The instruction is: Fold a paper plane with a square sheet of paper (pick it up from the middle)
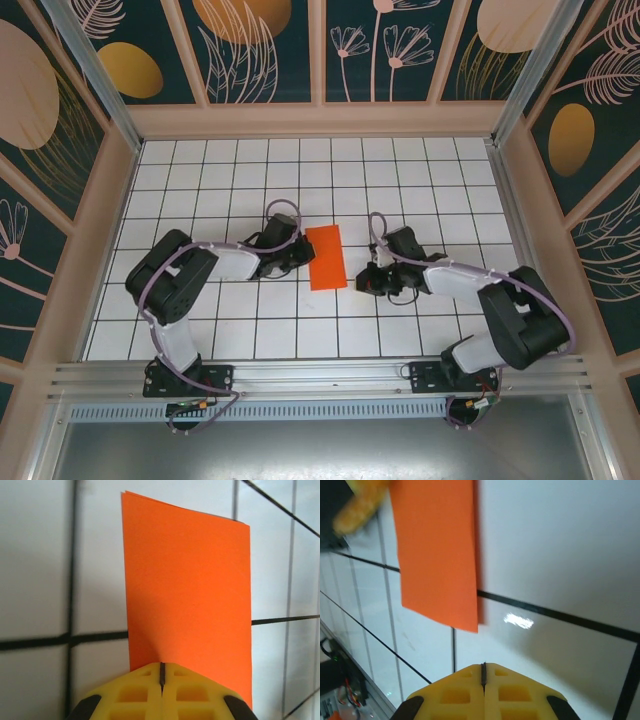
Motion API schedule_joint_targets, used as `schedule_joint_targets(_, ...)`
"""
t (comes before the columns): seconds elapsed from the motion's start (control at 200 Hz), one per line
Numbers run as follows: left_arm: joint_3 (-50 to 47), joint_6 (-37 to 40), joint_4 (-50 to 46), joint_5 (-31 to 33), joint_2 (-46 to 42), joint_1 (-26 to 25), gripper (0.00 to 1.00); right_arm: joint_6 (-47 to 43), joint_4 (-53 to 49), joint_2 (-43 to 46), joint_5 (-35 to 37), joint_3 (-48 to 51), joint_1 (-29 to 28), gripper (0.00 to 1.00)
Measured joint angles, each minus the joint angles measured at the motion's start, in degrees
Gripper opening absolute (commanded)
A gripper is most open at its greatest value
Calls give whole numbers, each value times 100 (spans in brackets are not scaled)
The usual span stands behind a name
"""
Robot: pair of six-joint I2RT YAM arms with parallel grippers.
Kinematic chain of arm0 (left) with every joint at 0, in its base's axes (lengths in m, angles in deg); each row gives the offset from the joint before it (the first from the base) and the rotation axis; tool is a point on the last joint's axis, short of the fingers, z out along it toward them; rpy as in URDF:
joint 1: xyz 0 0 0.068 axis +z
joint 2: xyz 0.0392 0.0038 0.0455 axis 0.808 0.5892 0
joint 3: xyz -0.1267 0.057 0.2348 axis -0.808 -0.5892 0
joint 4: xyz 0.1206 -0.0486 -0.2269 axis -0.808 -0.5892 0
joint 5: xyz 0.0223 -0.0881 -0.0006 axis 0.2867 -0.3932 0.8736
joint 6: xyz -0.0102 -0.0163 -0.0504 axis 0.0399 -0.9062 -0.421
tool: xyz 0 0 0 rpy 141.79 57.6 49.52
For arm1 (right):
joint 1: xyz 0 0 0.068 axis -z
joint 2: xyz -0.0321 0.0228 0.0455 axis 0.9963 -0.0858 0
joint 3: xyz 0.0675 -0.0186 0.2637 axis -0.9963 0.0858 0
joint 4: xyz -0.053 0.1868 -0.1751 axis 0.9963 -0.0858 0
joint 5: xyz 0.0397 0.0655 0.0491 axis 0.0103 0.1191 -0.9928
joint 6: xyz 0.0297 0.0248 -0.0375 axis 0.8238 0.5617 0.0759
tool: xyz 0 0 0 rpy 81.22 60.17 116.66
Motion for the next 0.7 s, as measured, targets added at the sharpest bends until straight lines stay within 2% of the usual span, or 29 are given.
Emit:
schedule_joint_targets(0.15,-525,-133,-603,323,-767,55,0,208,138,90,79,-262,15,0)
schedule_joint_targets(0.26,-741,-138,-960,332,-1165,76,0,389,319,-118,107,-452,-59,0)
schedule_joint_targets(0.36,-697,-72,-1001,216,-1346,81,8,603,603,-474,166,-629,-229,0)
schedule_joint_targets(0.515,-382,114,-750,-140,-1386,83,12,909,1056,-931,238,-750,-496,0)
schedule_joint_targets(0.701,144,396,-350,-619,-964,85,6,1161,1309,-1558,273,-1172,-581,0)
